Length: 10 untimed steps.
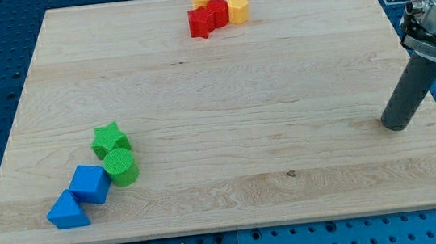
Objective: Move the blue triangle to the bottom of the red circle
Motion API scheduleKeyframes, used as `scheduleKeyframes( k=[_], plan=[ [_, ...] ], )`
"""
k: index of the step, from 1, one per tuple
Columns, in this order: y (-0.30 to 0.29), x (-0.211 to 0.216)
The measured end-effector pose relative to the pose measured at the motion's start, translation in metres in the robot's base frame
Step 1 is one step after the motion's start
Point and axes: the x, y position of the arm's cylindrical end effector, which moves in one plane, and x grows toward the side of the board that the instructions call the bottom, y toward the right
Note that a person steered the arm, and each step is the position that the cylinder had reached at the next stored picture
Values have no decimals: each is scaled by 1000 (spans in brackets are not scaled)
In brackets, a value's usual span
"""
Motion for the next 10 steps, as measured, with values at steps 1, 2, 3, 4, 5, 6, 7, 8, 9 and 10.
scheduleKeyframes(
  k=[1,2,3,4,5,6,7,8,9,10],
  plan=[
    [0,0],
    [-23,0],
    [-77,-5],
    [-136,-42],
    [-221,-78],
    [-278,-88],
    [-281,-88],
    [-281,-88],
    [-288,-88],
    [-335,-88]
  ],
)
